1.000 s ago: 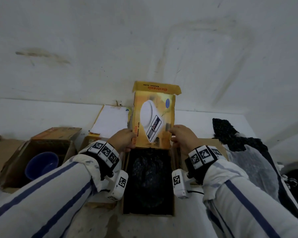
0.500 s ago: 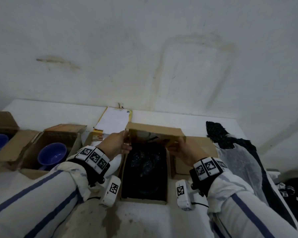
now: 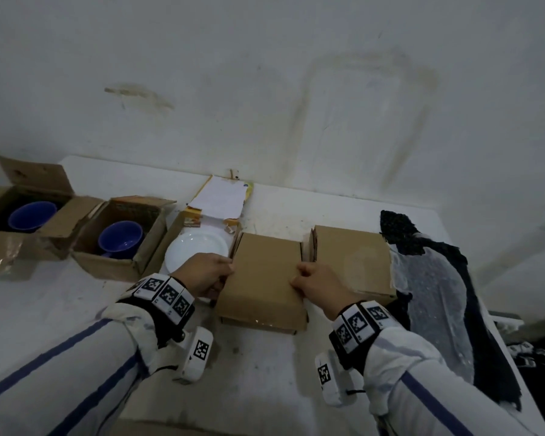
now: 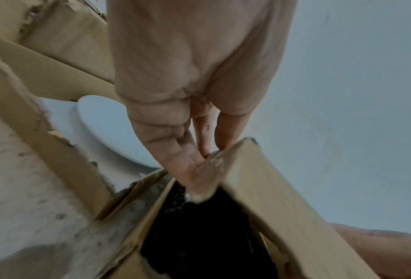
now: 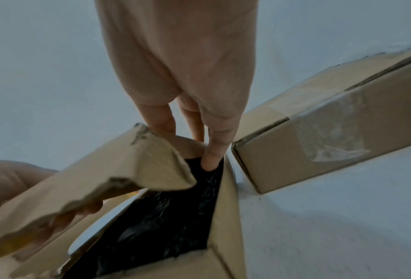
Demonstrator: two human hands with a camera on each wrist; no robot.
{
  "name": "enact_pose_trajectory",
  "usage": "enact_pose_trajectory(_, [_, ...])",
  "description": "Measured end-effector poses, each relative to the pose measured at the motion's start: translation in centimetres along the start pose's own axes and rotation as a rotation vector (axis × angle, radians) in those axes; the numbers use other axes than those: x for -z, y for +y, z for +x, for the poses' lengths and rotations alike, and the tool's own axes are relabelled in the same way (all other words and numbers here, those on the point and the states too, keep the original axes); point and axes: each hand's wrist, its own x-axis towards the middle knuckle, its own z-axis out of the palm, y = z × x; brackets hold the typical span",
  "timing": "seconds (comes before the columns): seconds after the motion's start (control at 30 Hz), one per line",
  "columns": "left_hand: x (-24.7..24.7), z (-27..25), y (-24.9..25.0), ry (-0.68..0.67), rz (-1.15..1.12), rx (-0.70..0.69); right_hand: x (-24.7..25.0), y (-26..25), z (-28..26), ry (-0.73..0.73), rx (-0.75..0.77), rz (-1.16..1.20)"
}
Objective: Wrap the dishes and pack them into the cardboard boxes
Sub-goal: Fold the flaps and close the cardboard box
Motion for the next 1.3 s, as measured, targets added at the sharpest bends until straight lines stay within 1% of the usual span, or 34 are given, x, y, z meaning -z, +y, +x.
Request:
enact_pose_trajectory(0.2, [-0.8,-1.7,-1.8,0.035,0.092,-0.019,-1.2,0.6,-1.3,-0.031,0.005,-0.261])
enact_pose_trajectory(0.3, [-1.5,-2.0,-2.9,0.094,0.162,-0.053,-1.8,1.3,-1.5,-0.032,0.027,-0.383])
enact_pose_trajectory(0.43, [-2.1,-2.3,-3.9,0.153,0.247,-0.104,-2.3,2.4,-1.5,-0.029,0.038,-0.424])
enact_pose_trajectory(0.53, [-2.3,-2.3,-4.2,0.169,0.260,-0.107,-2.6,3.1,-1.7,-0.045,0.009,-0.357])
enact_pose_trajectory(0.63, [-2.3,-2.0,-4.5,0.153,0.287,-0.097,-2.6,3.6,-2.4,-0.079,-0.014,-0.200])
enact_pose_trajectory(0.73, [-2.3,-1.8,-4.5,0.128,0.255,-0.098,-2.3,3.2,-2.7,-0.053,-0.019,-0.077])
enact_pose_trajectory(0.8, [-2.1,-1.6,-3.7,0.148,0.224,-0.112,-1.7,2.3,-2.6,-0.030,-0.028,-0.079])
enact_pose_trajectory(0.87, [-1.5,-1.4,-2.0,0.183,0.208,-0.148,-0.4,0.7,-2.2,0.029,-0.019,-0.085])
enact_pose_trajectory(1.0, [-0.5,-1.4,3.4,0.253,0.117,-0.275,3.3,-3.4,-0.8,0.131,0.062,-0.035])
enact_pose_trajectory(1.1, [-0.5,-1.2,6.7,0.303,0.093,-0.330,5.1,-5.5,0.3,0.189,0.092,0.127])
enact_pose_trajectory(1.17, [-0.4,-0.6,8.0,0.350,0.107,-0.357,5.6,-6.4,1.0,0.194,0.090,0.214])
enact_pose_trajectory(1.23, [-0.2,-0.1,9.0,0.348,0.114,-0.362,6.0,-7.1,1.6,0.190,0.083,0.274])
enact_pose_trajectory(1.3, [0.1,0.2,9.8,0.329,0.135,-0.298,6.3,-7.6,2.1,0.210,0.082,0.369])
